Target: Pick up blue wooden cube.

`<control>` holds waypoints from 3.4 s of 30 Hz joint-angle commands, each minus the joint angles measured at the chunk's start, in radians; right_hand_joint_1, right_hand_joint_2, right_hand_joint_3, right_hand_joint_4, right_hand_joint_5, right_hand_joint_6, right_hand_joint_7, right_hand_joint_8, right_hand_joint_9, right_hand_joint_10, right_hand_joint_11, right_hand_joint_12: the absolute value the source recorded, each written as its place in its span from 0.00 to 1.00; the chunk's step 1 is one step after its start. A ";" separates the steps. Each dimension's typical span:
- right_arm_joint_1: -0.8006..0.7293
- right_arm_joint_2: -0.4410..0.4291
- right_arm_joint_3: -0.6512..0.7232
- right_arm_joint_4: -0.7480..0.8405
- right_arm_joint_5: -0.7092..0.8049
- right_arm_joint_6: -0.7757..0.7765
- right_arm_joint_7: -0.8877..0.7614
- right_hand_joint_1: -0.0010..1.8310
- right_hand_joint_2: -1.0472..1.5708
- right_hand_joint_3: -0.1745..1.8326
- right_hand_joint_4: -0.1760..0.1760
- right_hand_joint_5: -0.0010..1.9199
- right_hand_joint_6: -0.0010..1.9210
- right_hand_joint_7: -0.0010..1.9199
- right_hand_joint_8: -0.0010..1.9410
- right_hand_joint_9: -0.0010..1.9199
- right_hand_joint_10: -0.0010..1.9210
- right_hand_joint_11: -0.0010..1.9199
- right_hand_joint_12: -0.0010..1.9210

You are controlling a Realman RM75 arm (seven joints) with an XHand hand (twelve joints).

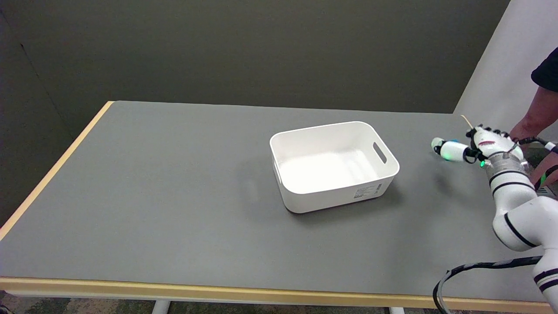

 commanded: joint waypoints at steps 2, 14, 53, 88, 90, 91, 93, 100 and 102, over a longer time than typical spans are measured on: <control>0.079 0.072 -0.147 0.286 -0.171 0.168 0.225 0.13 0.64 0.47 0.00 0.08 0.23 0.18 0.24 0.09 0.42 0.00 0.60; 0.311 0.145 -0.302 0.426 -0.251 0.106 0.295 0.14 0.64 0.48 0.00 0.07 0.22 0.16 0.23 0.09 0.41 0.00 0.58; 0.488 0.176 -0.660 0.636 -0.569 0.237 0.796 0.45 0.89 0.22 0.39 0.25 0.91 0.09 0.99 0.25 1.00 0.00 1.00; -0.291 0.026 -0.228 -0.412 -0.829 0.150 1.665 0.46 0.77 0.45 1.00 0.35 0.87 0.49 1.00 0.50 1.00 0.42 1.00; -0.320 0.041 -0.230 -0.415 -0.814 0.112 1.765 0.46 0.77 0.45 1.00 0.35 0.87 0.49 1.00 0.50 1.00 0.42 1.00; -0.324 0.047 -0.229 -0.415 -0.810 0.089 1.786 0.47 0.77 0.45 1.00 0.35 0.87 0.50 0.99 0.51 1.00 0.43 1.00; -0.334 0.064 -0.213 -0.405 -0.818 -0.054 1.921 0.47 0.76 0.46 1.00 0.36 0.86 0.50 0.98 0.51 1.00 0.43 1.00; -0.298 0.106 -0.176 -0.390 -1.020 -0.420 2.131 0.48 0.75 0.48 1.00 0.37 0.86 0.51 0.97 0.51 1.00 0.44 1.00; -0.276 0.124 -0.210 -0.387 -1.096 -0.438 2.131 0.48 0.75 0.48 1.00 0.37 0.86 0.51 0.97 0.51 1.00 0.44 1.00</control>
